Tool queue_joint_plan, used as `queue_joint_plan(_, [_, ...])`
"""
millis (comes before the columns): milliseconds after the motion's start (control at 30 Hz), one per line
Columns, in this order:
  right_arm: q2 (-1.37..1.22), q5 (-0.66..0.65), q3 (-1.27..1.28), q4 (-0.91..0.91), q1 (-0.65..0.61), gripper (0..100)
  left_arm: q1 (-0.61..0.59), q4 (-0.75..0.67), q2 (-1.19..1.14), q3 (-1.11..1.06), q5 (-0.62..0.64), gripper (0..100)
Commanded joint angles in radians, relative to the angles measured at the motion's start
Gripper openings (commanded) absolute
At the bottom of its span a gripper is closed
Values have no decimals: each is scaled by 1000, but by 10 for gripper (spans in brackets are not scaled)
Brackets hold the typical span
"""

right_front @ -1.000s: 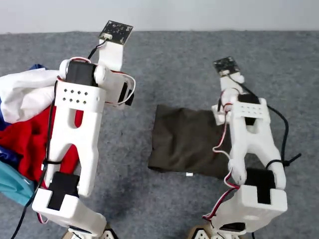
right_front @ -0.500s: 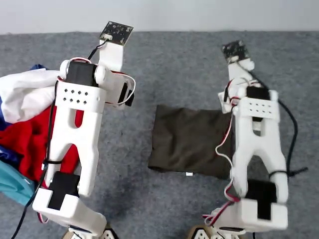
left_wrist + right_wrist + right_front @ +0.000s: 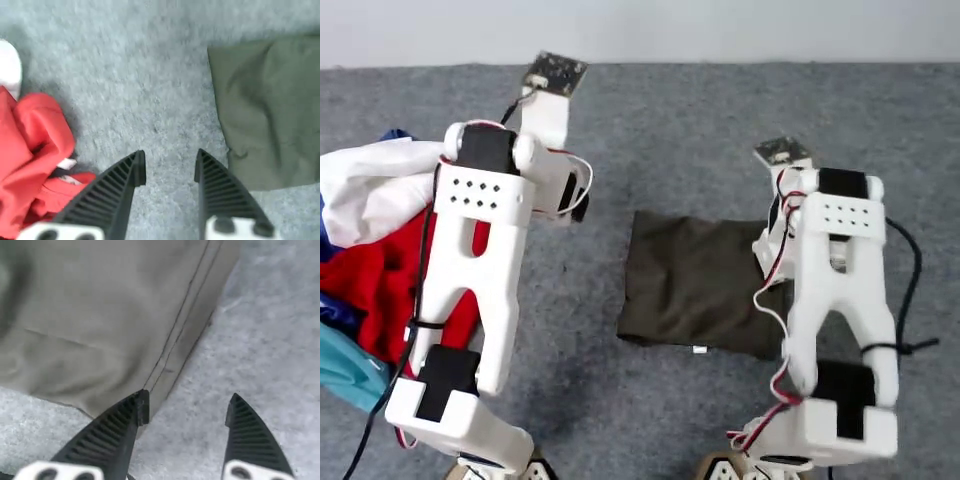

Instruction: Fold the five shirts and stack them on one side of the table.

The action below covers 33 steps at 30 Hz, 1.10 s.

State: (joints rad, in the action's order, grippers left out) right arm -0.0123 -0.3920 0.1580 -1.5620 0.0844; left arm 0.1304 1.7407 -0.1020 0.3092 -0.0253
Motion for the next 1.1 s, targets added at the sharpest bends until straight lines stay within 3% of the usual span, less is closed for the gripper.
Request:
queue_joint_plan(0, [-73, 12, -8, 36, 4, 258, -8, 12, 46, -50, 3, 170])
queue_joint_plan(233, [-220, 46, -8, 151, -13, 258, -8, 11, 46, -58, 3, 170])
queue_joint_plan(600, [-403, 110, -8, 346, -170, 251, -9, 12, 46, -59, 3, 170])
queue_joint_plan(867, [-467, 109, -66, 338, -130, 3, -9, 12, 41, -61, 2, 170])
queue_joint_plan(1067, [-464, 109, -158, 338, -47, 10, -12, 12, 44, -61, 2, 170])
